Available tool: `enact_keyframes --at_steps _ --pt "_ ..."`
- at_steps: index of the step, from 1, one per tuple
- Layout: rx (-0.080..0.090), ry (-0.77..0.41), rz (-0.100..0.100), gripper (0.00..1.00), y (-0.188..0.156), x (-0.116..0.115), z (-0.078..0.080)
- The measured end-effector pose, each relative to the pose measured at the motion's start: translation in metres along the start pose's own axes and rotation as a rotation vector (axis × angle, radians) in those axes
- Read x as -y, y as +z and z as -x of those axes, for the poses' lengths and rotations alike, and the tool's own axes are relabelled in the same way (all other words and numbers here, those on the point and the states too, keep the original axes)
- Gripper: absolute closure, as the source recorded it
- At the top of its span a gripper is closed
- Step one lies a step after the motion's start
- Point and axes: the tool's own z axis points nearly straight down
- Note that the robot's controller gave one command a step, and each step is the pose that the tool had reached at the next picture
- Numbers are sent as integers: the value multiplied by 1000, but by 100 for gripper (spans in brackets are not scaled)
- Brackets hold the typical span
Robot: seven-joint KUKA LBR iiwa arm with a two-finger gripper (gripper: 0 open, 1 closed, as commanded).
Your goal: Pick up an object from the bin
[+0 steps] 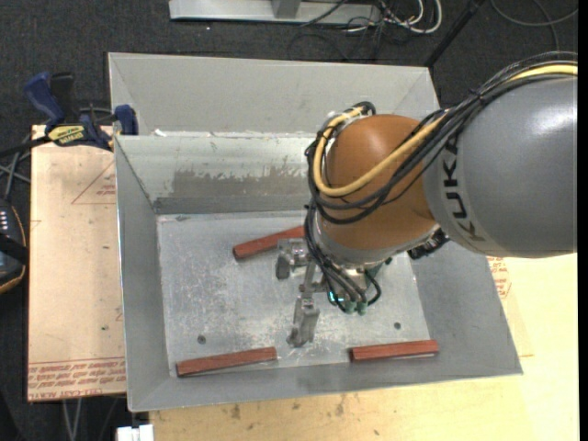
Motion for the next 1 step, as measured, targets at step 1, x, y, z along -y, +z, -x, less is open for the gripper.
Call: enact_keyframes --at_steps 1 --pt "7 3 1 0 -4 1 2"
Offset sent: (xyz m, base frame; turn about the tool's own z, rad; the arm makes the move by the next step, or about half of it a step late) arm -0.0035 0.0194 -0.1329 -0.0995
